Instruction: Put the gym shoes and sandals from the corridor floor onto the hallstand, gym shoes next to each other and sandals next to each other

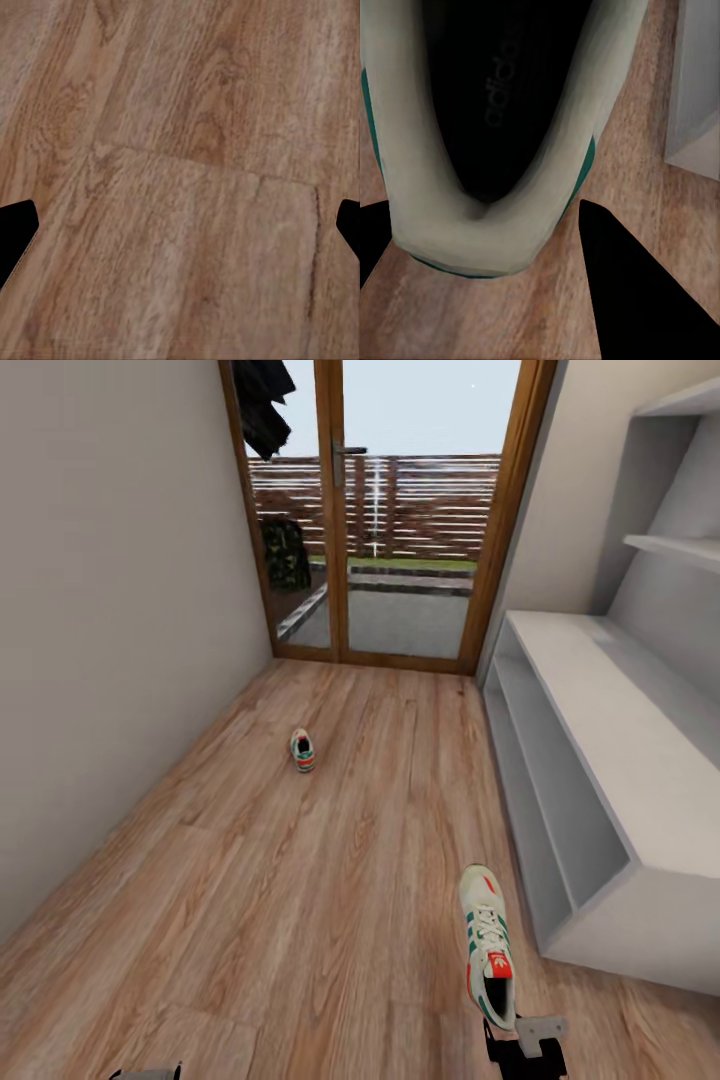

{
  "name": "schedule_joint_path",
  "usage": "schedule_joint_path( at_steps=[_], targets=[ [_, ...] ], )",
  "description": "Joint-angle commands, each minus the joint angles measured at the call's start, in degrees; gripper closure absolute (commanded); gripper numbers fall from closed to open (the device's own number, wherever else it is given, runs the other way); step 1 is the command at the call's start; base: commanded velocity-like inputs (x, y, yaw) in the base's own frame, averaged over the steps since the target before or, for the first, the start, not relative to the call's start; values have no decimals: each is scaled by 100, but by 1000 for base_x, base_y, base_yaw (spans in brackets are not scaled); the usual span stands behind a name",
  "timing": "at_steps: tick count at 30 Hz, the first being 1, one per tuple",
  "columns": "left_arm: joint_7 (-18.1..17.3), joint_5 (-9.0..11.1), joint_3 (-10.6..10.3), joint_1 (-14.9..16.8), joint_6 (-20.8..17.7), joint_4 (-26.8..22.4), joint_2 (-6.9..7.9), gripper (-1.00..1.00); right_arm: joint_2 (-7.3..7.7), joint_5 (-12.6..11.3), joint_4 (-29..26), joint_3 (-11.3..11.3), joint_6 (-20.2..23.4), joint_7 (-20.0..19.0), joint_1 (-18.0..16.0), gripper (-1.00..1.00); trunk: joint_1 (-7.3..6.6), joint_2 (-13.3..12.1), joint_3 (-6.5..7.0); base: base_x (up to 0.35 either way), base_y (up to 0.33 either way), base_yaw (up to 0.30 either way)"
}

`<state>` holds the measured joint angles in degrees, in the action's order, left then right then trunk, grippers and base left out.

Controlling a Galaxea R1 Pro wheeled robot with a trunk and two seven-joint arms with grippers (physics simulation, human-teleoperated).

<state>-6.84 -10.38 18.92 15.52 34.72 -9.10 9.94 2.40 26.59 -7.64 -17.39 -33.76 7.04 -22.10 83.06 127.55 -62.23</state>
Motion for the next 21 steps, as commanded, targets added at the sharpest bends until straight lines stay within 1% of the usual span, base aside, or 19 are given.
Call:
schedule_joint_path(
  at_steps=[1, 21],
  targets=[
    [-28, -43, 50, 4, 17, 4, -1, -100, -1, 57, 8, -19, -16, 52, -5, 100, 3, 1, -4, 336, 0, 0],
    [-28, -43, 50, 4, 18, 4, -1, -100, -2, 58, 8, -19, -16, 52, -5, 100, 3, 1, -4, 336, 0, 0]
  ],
)
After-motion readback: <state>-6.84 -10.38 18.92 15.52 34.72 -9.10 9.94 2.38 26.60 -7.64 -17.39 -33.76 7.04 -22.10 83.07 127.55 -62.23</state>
